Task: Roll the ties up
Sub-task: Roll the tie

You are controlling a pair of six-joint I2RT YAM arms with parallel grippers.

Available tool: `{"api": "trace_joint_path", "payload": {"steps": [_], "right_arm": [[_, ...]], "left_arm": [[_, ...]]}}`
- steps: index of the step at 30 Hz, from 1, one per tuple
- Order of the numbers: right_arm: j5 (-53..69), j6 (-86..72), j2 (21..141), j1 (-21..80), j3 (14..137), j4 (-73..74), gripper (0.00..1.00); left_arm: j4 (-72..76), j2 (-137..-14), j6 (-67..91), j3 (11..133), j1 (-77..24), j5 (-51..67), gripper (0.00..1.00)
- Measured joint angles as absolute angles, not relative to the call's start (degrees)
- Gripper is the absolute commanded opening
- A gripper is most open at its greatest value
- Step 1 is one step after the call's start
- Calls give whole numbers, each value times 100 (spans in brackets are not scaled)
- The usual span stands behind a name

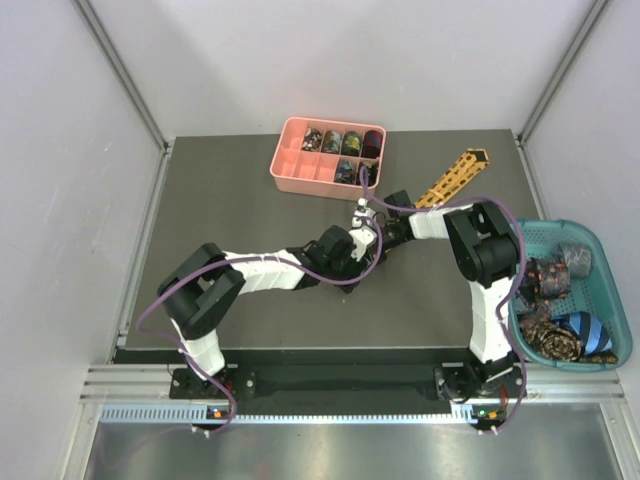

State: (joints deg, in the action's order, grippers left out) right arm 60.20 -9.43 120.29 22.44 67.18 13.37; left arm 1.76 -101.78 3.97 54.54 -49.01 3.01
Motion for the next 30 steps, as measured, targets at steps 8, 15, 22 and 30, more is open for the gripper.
{"api": "trace_joint_path", "payload": {"steps": [8, 15, 22, 30], "right_arm": [[6036, -945, 12029, 2239, 6711, 1332, 15], [6095, -963, 12027, 2233, 6709, 1330, 24], [6141, -991, 11959, 2233, 6709, 1374, 37], [5736, -1120, 11653, 2119, 6617, 1562, 40]], "left_arm": [[154, -10208, 242, 5452, -5061, -248, 47], [137, -10208, 233, 5452, -5096, -327, 38], [-40, -10261, 217, 5583, -5199, -506, 36], [-375, -10407, 204, 5870, -5304, -687, 34]]}}
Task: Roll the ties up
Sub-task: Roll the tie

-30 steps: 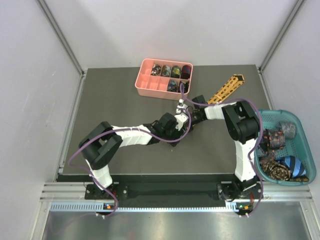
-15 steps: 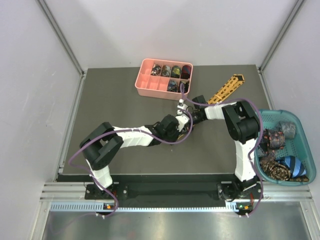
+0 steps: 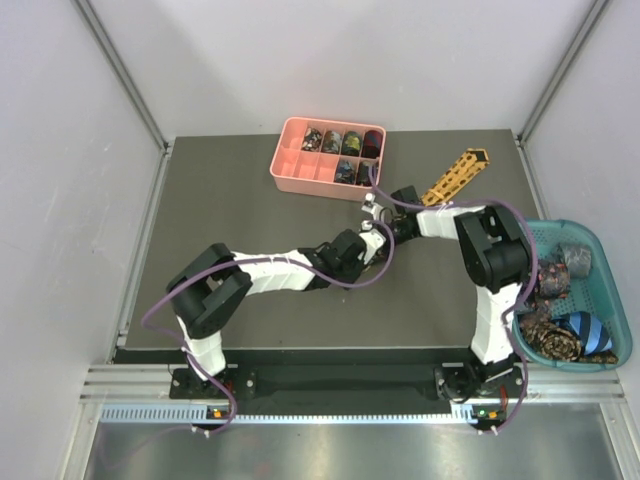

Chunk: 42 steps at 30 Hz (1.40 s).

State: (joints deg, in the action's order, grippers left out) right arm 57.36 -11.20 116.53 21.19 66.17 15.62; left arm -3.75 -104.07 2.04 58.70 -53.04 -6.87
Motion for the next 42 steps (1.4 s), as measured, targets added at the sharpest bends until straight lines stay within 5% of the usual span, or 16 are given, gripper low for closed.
{"api": "trace_joint_path", "payload": {"steps": [13, 24, 32, 42], "right_arm": [[4292, -1594, 10197, 1391, 6047, 1253, 42], [1942, -1776, 6657, 1474, 3461, 777, 40], [-86, -1520, 4230, 3428, 3046, 639, 37], [-2567, -875, 4296, 6615, 3232, 775, 39]], "left_arm": [[-993, -10610, 342, 6324, -5321, -703, 33], [-2244, -11091, 528, 7306, -5251, -576, 32], [-2838, -11360, 626, 7813, -5159, -370, 31], [-3330, -11594, 637, 8243, -5068, -167, 31]]}}
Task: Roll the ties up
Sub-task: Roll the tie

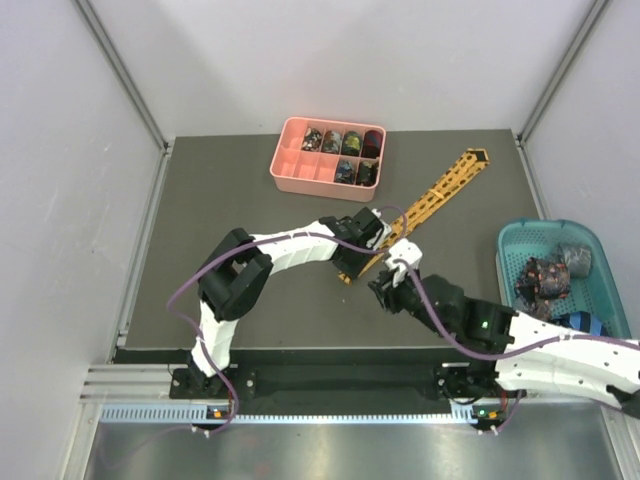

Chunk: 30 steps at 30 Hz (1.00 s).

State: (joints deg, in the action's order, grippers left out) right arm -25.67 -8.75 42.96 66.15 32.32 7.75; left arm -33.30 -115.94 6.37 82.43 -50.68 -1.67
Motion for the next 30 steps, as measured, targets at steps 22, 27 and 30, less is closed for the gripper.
{"api": "trace_joint_path", "payload": {"steps": [22, 27, 30], "right_arm": [[-5177, -71, 9815, 8475, 5352, 1070, 43], [-5249, 54, 10606, 8086, 6128, 1402, 49], [-5297, -14, 11190, 7765, 6823, 1852, 50]], "left_arm": [[-4519, -12239, 537, 9325, -4971, 104, 30], [-4602, -12276, 469, 9395, -4932, 198, 30], [-4663, -12313, 440, 9456, -4897, 279, 30]]}}
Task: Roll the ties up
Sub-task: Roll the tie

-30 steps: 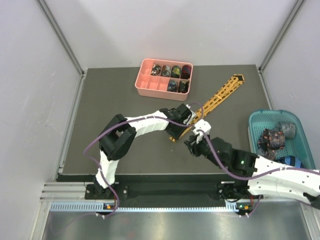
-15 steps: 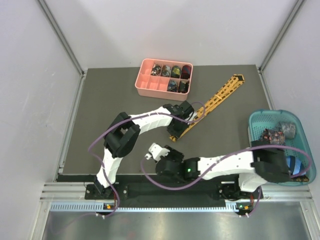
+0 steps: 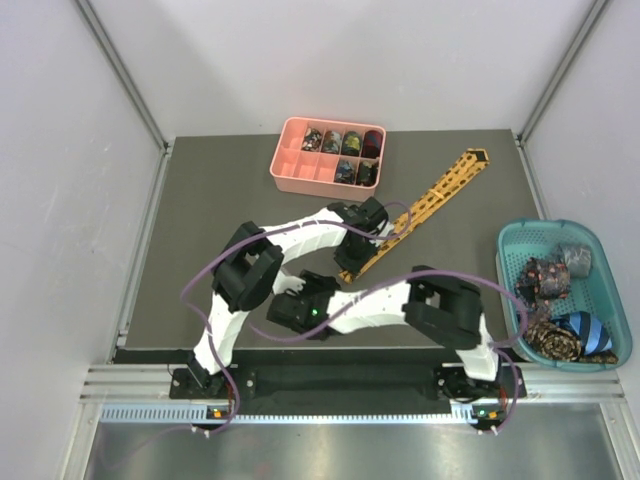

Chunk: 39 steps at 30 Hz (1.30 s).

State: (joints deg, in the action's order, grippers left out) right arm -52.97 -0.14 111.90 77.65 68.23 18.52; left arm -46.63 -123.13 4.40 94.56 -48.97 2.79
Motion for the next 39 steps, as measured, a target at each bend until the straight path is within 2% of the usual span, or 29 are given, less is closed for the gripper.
{"api": "trace_joint_path", "payload": {"steps": [7, 29, 39], "right_arm": [[-5487, -325, 12169, 7227, 7988, 2963, 49], [-5721, -600, 12254, 7111, 7985, 3409, 47], [-6018, -696, 12411, 7028, 7968, 3564, 41]], "left_arm": [[-4960, -12503, 429, 9756, -4866, 344, 30], [-5675, -12951, 432, 10497, -4807, 443, 32], [-5666, -12954, 454, 10495, -4775, 495, 32]]}}
